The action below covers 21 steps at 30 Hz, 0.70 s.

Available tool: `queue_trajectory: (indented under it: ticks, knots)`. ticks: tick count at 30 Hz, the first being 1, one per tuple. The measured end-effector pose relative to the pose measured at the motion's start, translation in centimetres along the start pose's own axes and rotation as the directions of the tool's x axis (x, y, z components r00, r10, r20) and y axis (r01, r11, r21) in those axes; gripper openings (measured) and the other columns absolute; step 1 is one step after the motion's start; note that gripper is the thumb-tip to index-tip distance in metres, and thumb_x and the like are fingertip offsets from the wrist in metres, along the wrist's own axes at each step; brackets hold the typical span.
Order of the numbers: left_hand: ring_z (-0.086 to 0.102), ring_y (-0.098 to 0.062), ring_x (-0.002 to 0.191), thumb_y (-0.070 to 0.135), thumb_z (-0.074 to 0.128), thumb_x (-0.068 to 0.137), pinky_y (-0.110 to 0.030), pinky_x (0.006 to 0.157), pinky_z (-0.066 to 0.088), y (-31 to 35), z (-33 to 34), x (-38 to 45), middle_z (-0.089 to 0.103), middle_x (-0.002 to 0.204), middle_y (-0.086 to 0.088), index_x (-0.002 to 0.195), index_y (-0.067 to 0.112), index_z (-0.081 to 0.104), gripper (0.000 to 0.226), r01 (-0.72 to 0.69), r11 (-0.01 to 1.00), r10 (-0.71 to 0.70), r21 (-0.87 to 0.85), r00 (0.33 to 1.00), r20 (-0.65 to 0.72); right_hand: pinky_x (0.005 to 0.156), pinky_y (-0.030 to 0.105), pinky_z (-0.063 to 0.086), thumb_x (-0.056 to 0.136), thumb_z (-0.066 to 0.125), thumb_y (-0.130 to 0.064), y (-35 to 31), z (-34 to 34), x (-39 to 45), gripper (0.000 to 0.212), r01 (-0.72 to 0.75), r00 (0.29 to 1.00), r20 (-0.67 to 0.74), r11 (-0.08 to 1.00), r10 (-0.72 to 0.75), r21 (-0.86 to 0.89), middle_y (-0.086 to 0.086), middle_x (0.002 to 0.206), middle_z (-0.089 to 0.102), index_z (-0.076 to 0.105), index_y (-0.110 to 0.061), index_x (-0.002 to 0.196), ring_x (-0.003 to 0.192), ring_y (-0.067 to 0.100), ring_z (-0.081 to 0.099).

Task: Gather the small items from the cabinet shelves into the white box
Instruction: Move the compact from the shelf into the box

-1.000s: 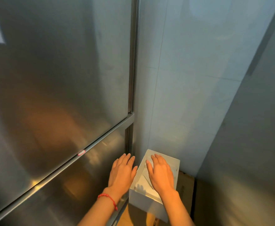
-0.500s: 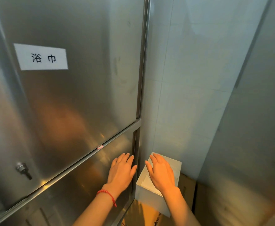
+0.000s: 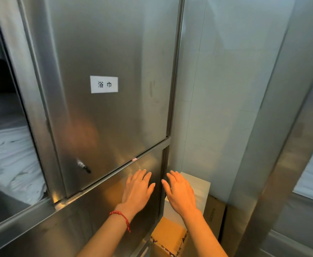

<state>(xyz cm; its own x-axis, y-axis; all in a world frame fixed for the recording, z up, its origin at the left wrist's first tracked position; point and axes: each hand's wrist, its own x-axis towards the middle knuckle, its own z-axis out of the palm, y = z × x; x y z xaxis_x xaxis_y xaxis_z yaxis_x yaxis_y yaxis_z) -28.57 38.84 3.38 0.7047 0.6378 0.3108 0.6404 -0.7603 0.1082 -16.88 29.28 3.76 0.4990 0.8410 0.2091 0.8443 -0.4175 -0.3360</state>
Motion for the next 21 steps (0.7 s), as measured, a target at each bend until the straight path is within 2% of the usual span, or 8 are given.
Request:
queue_trajectory:
  ticks: [6, 8, 10, 11, 13, 15, 17, 21]
  knots:
    - [0.022, -0.015, 0.142, 0.042, 0.033, 0.100, -0.032, 0.113, 0.018, -1.5, -2.9, -2.5, 0.029, 0.152, 0.000, 0.146, 0.020, 0.031, 0.051, 0.044, 0.998, -0.044, 0.035, 0.999, -0.003, 0.113, 0.026, 0.017, 0.102, 0.027, -0.043, -2.8, -2.0, -0.9, 0.050, 0.118, 0.991, -0.057, 0.993, -0.119, -0.028, -0.002, 0.151, 0.033, 0.036, -0.018, 0.144, 0.142, 0.014, 0.022]
    - [0.045, -0.020, 0.130, 0.038, 0.050, 0.094, -0.036, 0.105, 0.036, -1.9, -3.9, -2.9, 0.050, 0.138, -0.006, 0.133, 0.014, 0.052, 0.046, 0.071, 0.997, -0.071, 0.012, 0.997, -0.039, 0.112, 0.028, 0.020, 0.102, 0.027, -0.043, -3.6, -2.5, -0.9, 0.052, 0.162, 0.984, -0.075, 0.986, -0.164, -0.031, 0.002, 0.149, 0.037, 0.040, -0.014, 0.142, 0.140, 0.017, 0.027]
    - [0.064, -0.024, 0.105, 0.036, 0.062, 0.081, -0.037, 0.084, 0.052, -2.4, -4.8, -3.3, 0.067, 0.111, -0.008, 0.109, 0.011, 0.069, 0.038, 0.088, 0.995, -0.083, 0.042, 0.991, -0.104, 0.111, 0.032, 0.025, 0.099, 0.027, -0.043, -4.4, -2.9, -0.9, 0.055, 0.204, 0.974, -0.095, 0.979, -0.204, -0.011, 0.007, 0.144, 0.044, 0.046, -0.009, 0.138, 0.137, 0.023, 0.034]
    - [0.063, -0.024, 0.109, 0.035, 0.060, 0.082, -0.038, 0.087, 0.050, -2.5, -5.4, -3.5, 0.066, 0.114, -0.010, 0.111, 0.010, 0.068, 0.039, 0.099, 0.995, -0.095, 0.033, 0.990, -0.105, 0.110, 0.034, 0.027, 0.096, 0.025, -0.046, -4.9, -3.0, -0.8, 0.060, 0.218, 0.971, -0.099, 0.976, -0.217, 0.006, 0.009, 0.142, 0.046, 0.048, -0.007, 0.136, 0.136, 0.024, 0.036]
    - [0.038, -0.020, 0.135, 0.037, 0.044, 0.097, -0.034, 0.108, 0.030, -2.5, -6.1, -3.7, 0.045, 0.142, -0.007, 0.137, 0.014, 0.046, 0.046, 0.152, 0.988, -0.150, 0.028, 0.987, -0.056, 0.111, 0.034, 0.027, 0.088, 0.009, -0.056, -5.4, -3.1, -0.7, 0.079, 0.252, 0.964, -0.093, 0.967, -0.248, 0.029, 0.010, 0.142, 0.046, 0.049, -0.007, 0.136, 0.136, 0.025, 0.037]
    - [0.020, -0.015, 0.142, 0.042, 0.032, 0.100, -0.030, 0.112, 0.016, -2.9, -6.5, -3.6, 0.028, 0.153, 0.000, 0.146, 0.021, 0.029, 0.050, 0.213, 0.976, -0.210, 0.048, 0.976, -0.050, 0.111, 0.033, 0.026, 0.079, -0.002, -0.058, -5.8, -3.3, -0.5, 0.091, 0.286, 0.956, -0.079, 0.958, -0.284, 0.021, 0.009, 0.144, 0.045, 0.047, -0.010, 0.138, 0.137, 0.023, 0.035]
    - [0.018, -0.014, 0.143, 0.044, 0.030, 0.100, -0.030, 0.113, 0.015, -2.8, -6.9, -3.8, 0.026, 0.154, 0.001, 0.147, 0.022, 0.027, 0.052, 0.246, 0.966, -0.241, 0.077, 0.969, -0.061, 0.113, 0.031, 0.022, 0.083, 0.000, -0.057, -6.2, -3.9, -0.5, 0.085, 0.322, 0.946, -0.046, 0.947, -0.321, 0.015, 0.005, 0.147, 0.040, 0.042, -0.012, 0.141, 0.139, 0.020, 0.031]
    - [0.017, -0.014, 0.143, 0.045, 0.030, 0.100, -0.031, 0.114, 0.015, -2.7, -7.5, -4.7, 0.025, 0.154, 0.001, 0.148, 0.022, 0.025, 0.053, 0.308, 0.945, -0.304, 0.109, 0.951, -0.050, 0.114, 0.026, 0.017, 0.098, 0.021, -0.047, -6.8, -4.5, -0.1, 0.058, 0.386, 0.922, -0.020, 0.922, -0.386, 0.010, 0.001, 0.151, 0.034, 0.036, -0.016, 0.144, 0.141, 0.015, 0.025]
